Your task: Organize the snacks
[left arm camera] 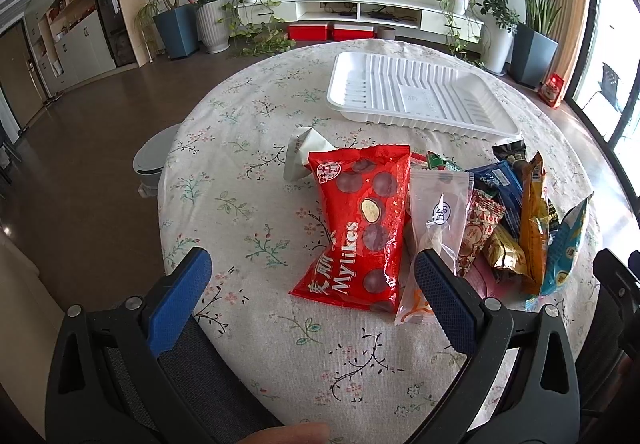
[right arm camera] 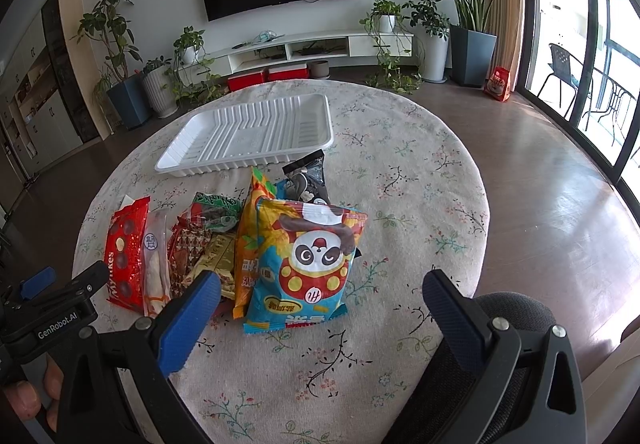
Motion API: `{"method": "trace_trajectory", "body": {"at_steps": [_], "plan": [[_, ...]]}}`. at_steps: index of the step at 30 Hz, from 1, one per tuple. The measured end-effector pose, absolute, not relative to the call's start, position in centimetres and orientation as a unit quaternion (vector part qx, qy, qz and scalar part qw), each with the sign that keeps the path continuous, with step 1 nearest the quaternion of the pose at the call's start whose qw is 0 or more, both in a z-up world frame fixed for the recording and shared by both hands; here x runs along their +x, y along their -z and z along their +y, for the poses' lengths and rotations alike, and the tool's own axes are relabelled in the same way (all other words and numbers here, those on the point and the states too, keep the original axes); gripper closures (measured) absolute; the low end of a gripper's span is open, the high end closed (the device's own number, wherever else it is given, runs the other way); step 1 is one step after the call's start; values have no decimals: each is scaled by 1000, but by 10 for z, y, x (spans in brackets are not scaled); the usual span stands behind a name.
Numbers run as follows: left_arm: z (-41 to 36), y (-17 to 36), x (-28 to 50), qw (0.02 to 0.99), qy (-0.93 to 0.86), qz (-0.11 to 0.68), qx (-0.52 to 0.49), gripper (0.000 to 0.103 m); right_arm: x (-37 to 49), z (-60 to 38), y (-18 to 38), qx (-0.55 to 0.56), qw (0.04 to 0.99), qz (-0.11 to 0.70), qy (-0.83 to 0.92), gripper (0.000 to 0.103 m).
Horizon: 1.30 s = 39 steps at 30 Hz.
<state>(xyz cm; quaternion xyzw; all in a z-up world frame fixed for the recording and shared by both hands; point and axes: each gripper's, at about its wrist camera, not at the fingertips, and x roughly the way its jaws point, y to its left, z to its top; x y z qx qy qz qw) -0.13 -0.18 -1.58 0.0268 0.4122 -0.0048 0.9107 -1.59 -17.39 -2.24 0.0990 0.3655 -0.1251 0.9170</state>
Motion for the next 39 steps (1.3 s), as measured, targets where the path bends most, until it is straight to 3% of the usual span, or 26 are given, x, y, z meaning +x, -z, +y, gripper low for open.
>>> {"method": "trace_trajectory", "body": {"at_steps": [16,23,26,30,39], "plan": [[-1,18,-1,910,11,415,22,0,-19,-171,26,100,916,369,124,0],[18,26,-4,908,141,394,-39,0,-23,-181,29,129,922,351,101,0],[25,41,-6,894,130,429,-20,0,-26,-188,36,169,920,341,89,0],[52,36,0,898,120,412,-94,0,-23,-196,47,190,911,359,71,1],[9,44,42,890,122,439,23,0,-15,-208,48,163,905,387,62,16]]}}
